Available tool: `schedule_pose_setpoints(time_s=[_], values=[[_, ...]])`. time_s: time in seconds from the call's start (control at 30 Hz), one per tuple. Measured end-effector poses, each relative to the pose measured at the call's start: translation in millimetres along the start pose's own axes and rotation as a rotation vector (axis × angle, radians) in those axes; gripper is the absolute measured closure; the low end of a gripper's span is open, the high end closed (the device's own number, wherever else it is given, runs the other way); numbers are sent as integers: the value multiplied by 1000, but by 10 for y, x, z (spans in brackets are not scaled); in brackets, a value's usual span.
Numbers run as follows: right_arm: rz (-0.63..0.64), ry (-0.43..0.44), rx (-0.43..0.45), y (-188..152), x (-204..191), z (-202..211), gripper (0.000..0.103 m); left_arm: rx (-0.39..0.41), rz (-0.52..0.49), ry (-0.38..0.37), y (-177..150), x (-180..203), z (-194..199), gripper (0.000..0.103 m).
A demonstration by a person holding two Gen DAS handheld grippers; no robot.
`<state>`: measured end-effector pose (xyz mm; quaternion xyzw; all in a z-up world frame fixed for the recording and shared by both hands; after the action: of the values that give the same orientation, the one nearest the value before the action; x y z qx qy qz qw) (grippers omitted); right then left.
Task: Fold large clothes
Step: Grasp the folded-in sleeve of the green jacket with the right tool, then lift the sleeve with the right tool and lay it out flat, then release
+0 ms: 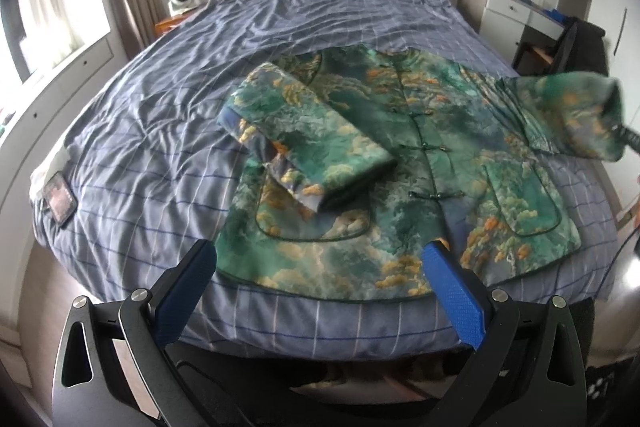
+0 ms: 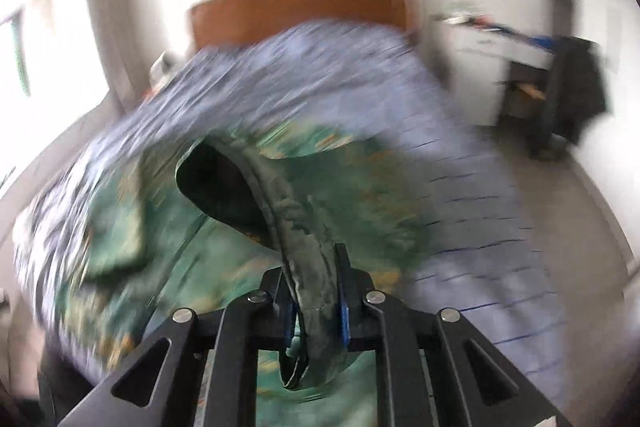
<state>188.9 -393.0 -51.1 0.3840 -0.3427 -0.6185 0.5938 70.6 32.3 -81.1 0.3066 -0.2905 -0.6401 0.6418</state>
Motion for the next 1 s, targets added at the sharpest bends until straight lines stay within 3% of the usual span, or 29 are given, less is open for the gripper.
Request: schedule_pose_setpoints(time_s=[0.17, 0.37, 0.47, 0.57, 0.7, 0.9, 1.0], values=[[-223, -208, 47, 74, 1231, 94, 87, 25, -29, 46, 51, -67, -13, 0], [-356, -347, 4, -210, 2077, -82, 87, 5, 2, 68, 87, -264, -86, 0], [-409, -396, -25, -331, 2361, -186, 81, 3, 9, 87, 79, -339, -103, 0], [-439, -463, -36, -467, 2516, -173, 69, -4, 12, 97, 57, -389, -127, 0], [-468, -546, -26, -576, 2676, -63, 62, -16, 2, 103, 28, -413, -188, 0], [-431, -557, -43, -680, 2612, 140, 61, -33, -15, 96, -9, -391, -287, 0], [-384, -541, -39, -676, 2430, 224, 51, -35, -28, 93, -9, -374, -312, 0]])
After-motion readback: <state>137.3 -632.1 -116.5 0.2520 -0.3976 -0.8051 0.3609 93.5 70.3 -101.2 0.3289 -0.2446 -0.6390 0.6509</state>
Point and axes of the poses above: each gripper's, at about its wrist camera, not at the fingertips, and z roughly against the way its jaws point, x to its right, y to its top, the point moved 7 cm from there along -z, roughly the way its jaws point, and after that the axes turned 11 degrees about x, right-handed, at the moved point
